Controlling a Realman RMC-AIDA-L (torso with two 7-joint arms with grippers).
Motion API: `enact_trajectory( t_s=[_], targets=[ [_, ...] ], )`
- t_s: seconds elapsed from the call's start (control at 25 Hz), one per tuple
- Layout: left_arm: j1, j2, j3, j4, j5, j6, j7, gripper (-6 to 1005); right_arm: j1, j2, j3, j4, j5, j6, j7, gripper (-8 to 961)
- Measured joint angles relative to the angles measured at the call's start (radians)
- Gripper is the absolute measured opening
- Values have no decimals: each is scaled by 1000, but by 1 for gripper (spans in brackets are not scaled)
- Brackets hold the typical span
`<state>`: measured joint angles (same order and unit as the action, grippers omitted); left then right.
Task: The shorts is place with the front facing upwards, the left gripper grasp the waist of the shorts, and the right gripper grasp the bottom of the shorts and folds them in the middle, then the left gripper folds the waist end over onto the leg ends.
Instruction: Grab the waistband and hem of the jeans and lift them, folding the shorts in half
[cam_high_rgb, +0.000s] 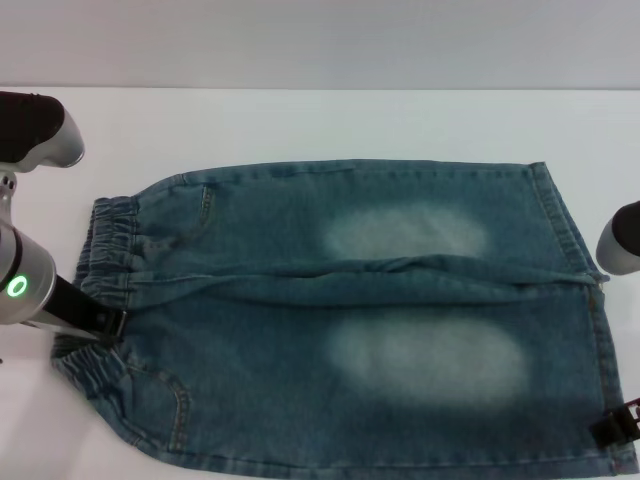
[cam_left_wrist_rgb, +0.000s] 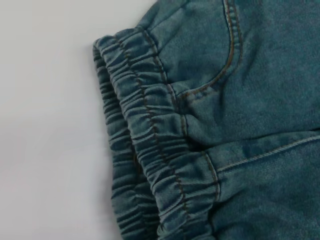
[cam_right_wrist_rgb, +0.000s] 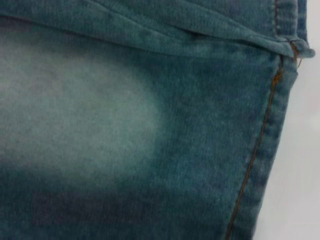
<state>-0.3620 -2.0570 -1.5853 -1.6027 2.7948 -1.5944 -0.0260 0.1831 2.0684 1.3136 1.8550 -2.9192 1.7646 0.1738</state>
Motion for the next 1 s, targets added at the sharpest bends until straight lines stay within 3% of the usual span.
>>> enact_trajectory(
  t_s=[1.0],
  targets=[
    [-2, -2, 5, 2, -1, 4, 3, 29, 0, -1, -14, -19, 0, -3, 3, 488]
  ],
)
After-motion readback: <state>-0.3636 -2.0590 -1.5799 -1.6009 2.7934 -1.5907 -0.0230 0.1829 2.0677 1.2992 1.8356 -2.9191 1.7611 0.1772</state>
